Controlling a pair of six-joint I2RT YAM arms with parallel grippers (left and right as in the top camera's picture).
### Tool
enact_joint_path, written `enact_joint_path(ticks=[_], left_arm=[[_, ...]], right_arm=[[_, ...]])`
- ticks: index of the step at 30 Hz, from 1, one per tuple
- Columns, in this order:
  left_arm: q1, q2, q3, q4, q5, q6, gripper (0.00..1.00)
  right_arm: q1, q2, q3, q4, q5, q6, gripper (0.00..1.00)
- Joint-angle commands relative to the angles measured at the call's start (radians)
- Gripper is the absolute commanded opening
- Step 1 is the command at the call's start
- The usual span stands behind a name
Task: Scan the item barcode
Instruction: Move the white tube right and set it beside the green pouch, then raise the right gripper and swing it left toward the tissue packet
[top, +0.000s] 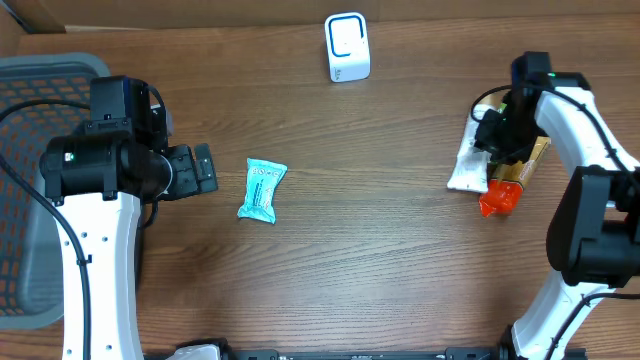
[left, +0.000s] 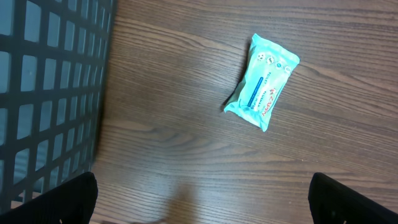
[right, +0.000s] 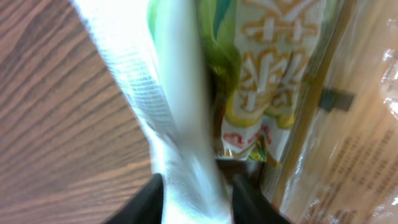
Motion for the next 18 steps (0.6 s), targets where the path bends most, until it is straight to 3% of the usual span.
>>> enact_joint_path(ticks=[1,3,11,13,14,18], left_arm=[[0.005,0.002,0.013,-0.003,-0.006,0.022,1.0],[0.005,0.002,0.013,-0.003,-0.006,0.022,1.0],[0.005,0.002,0.013,-0.003,-0.006,0.022,0.99],[0.005,0.002,0.013,-0.003,-0.006,0.022,1.0],[0.005,0.002,0.013,-0.003,-0.006,0.022,1.0],[0.005,0.002,0.013,-0.003,-0.006,0.022,1.0]], right_arm=[[0.003,-0.032,0.022,-0.015,-0.104,-0.021,0.52],[0.004,-0.065,0.055,-0.05,-0.105,-0.021,0.68],[0.004,-0.343,0.222,-0.176,-0.146,-0.019,0.72],[0.004,-0.435,0.238,-0.174,-0.187,-0.013,0.85],[0.004,-0.477,0.239,-0.173,-0.191,-0.011,1.0],[0.003,-0.623,0.239,-0.192,-0.172,-0.009,1.0]])
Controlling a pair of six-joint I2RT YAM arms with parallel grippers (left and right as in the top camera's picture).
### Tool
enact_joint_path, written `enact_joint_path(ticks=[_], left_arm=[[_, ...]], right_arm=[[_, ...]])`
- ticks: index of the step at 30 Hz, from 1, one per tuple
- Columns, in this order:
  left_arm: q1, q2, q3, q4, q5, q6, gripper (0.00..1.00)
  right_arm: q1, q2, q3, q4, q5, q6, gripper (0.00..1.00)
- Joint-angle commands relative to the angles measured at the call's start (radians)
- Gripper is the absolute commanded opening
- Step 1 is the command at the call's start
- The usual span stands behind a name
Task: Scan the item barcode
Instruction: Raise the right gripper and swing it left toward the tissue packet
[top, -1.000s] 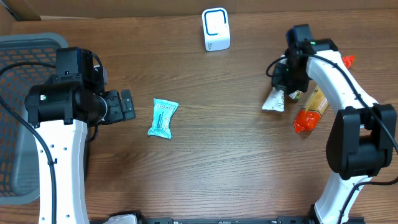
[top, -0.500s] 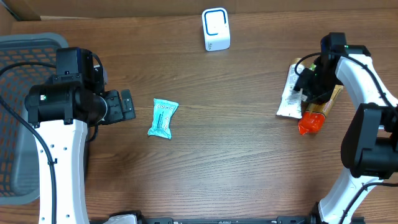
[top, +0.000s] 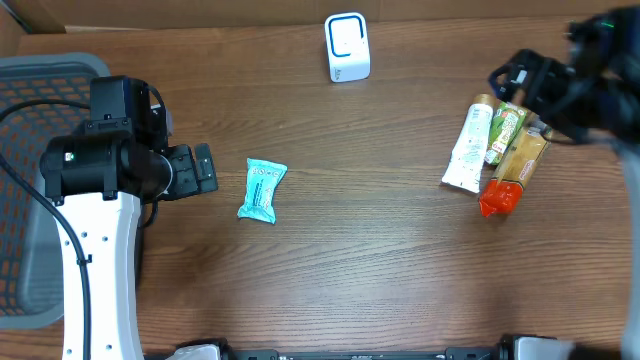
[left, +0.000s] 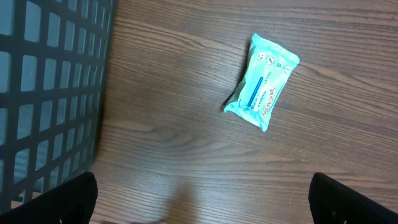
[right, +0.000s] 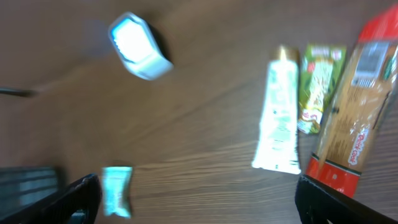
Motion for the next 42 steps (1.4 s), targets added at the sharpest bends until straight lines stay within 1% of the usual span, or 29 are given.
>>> enact_joint_path(ticks=[1,6,15,23,27,32,37,42], left_arm=[[0.005,0.002,0.013,-0.003,-0.006,0.022,1.0],[0.005,0.002,0.013,-0.003,-0.006,0.022,0.99],[0.005,0.002,0.013,-0.003,-0.006,0.022,0.99],[0.005,0.002,0.013,-0.003,-0.006,0.022,1.0],[0.005,0.002,0.013,-0.003,-0.006,0.022,1.0],[0.005,0.002,0.013,-0.003,-0.006,0.022,0.99],[0.005,0.002,0.013,-0.003,-0.006,0.022,1.0],[0.005,0.002,0.013,-0.003,-0.006,0.022,0.99]], right_arm=[[0.003,-0.084,0.003,-0.013,-0.011,0.004,1.0],[0.003,-0.153,0.003,-0.02,-0.01,-0.001,1.0],[0.002,-0.158,0.003,-0.091,0.033,-0.018,1.0],[0.002,-0.158,0.003,-0.09,0.034,-0.035,1.0],[0.002,-0.157,0.003,-0.054,0.042,-0.035,1.0],[0.003,-0.138,0.003,0.009,0.041,-0.03,1.0],[0.004,-0.107,0.002,0.015,0.035,-0.03,1.0],[0.059,-0.032,0.001,0.014,0.029,-0.031,1.0]])
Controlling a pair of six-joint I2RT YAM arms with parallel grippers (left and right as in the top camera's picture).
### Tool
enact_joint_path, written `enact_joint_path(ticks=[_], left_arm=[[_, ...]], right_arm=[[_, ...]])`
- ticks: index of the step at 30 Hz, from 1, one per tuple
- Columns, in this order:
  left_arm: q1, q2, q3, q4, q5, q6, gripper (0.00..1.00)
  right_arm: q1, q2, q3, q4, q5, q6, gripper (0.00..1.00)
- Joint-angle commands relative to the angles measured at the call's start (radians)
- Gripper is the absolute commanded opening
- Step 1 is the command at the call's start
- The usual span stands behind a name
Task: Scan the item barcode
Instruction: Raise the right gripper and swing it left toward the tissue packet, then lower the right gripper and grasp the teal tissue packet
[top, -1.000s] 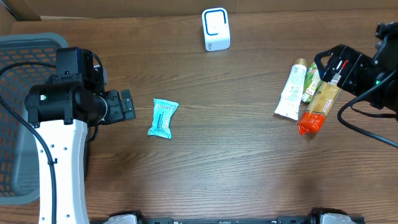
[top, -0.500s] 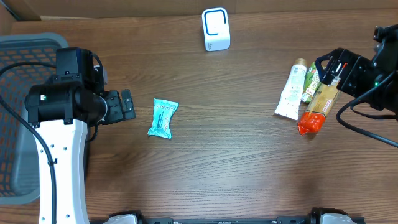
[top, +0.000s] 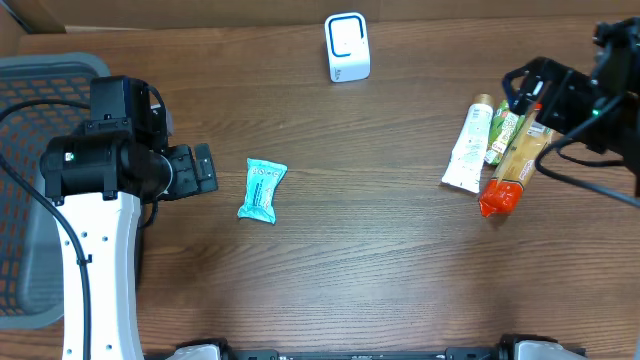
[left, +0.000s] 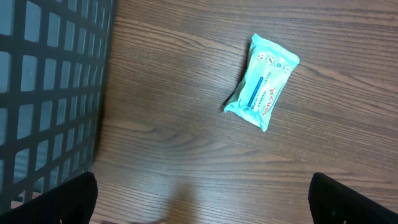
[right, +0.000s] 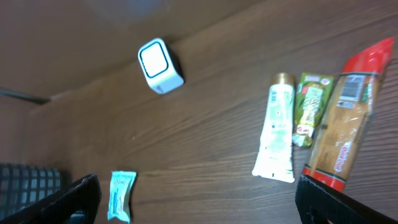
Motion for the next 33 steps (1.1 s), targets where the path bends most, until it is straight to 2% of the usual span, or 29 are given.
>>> enact_joint_path(ticks=[1,10,16,22,26,33], left_arm=[[0.005,0.002,0.013,-0.002,-0.006,0.022,0.99],[0.005,0.002,0.013,-0.002,-0.006,0.022,0.99],[0.005,0.002,0.013,-0.002,-0.006,0.022,1.0],[0.005,0.002,0.013,-0.002,-0.006,0.022,1.0],[0.005,0.002,0.013,-0.002,-0.006,0.022,0.99],[0.005,0.002,0.013,-0.002,-0.006,0.022,1.0]], right_arm=[[0.052,0.06,-0.003,0.005,-0.002,-0.004,1.0],[0.207,0.277,-0.006,0.027,-0.006,-0.004,1.0],[0.32,0.404,-0.006,0.104,-0.036,-0.004,1.0],[0.42,0.461,-0.006,0.225,-0.138,-0.004,1.0],[0.476,0.47,-0.006,0.298,-0.139,-0.003,1.0],[0.536,0.523,-0.006,0.341,-0.098,0.137,1.0]])
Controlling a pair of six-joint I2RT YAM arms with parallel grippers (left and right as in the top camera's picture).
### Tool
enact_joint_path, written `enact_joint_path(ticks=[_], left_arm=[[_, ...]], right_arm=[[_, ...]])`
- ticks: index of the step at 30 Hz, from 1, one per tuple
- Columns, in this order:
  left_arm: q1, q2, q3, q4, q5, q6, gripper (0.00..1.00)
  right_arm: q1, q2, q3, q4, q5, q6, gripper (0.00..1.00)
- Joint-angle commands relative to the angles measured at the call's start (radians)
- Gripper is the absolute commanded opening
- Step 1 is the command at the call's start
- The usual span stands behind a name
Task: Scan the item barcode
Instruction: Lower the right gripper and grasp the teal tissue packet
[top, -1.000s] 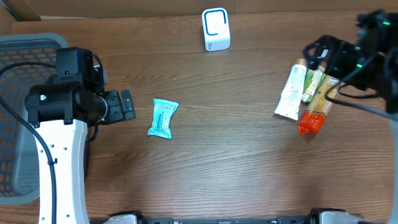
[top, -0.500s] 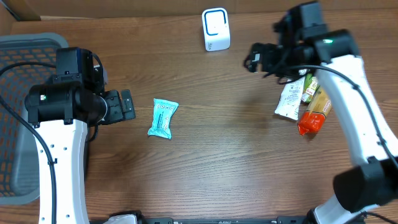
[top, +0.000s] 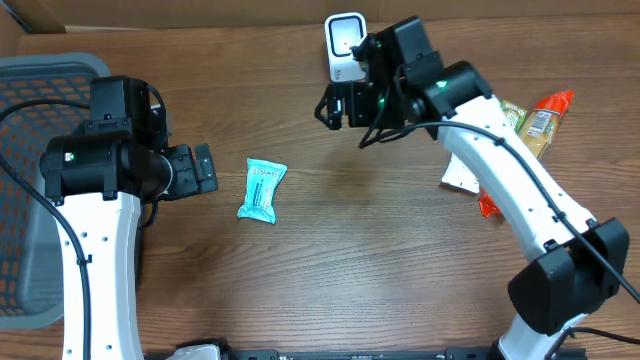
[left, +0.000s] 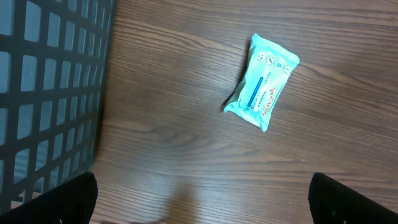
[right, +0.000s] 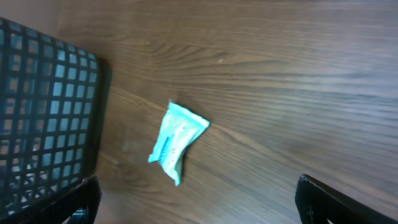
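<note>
A teal packet (top: 262, 190) lies flat on the wooden table, left of centre; it also shows in the left wrist view as the packet (left: 261, 83) and in the right wrist view as the packet (right: 177, 142). The white scanner (top: 347, 45) stands at the back edge. My right gripper (top: 340, 105) hangs open and empty just in front of the scanner, up and to the right of the packet. In its own view the right gripper (right: 199, 211) is wide open. My left gripper (top: 202, 170) stands open just left of the packet, and the left gripper (left: 202, 211) holds nothing.
A dark mesh basket (top: 45, 90) fills the table's left edge. At the right lie a white tube (top: 458, 180) and a long pasta packet (top: 530, 115) with red ends, both partly under my right arm.
My right arm has swung from the far right over the goods to the middle back, by the scanner. Its camera now looks down on the teal packet and the basket. The left arm is unmoved.
First my right gripper was low on the tube and sachet at the right, fingers close together. Then it was raised and open, with the goods left lying there. It stayed high at the right, and now hangs open near the scanner. The teal packet and left arm never moved.
</note>
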Motion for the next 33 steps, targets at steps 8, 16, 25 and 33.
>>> enact_joint_path(ticks=[8,16,25,33], left_arm=[[0.005,0.002,0.013,-0.003,-0.006,0.022,1.0],[0.005,0.002,0.013,-0.003,-0.006,0.022,0.99],[0.005,0.002,0.013,-0.003,-0.006,0.022,0.99],[0.005,0.002,0.013,-0.003,-0.006,0.022,1.0]], right_arm=[[0.067,0.156,0.001,0.021,0.005,0.171,1.0],[0.142,0.212,0.001,0.092,0.005,0.184,1.0],[0.216,0.297,0.001,0.181,0.052,0.28,0.95],[0.235,0.373,0.0,0.193,0.077,0.307,0.56]])
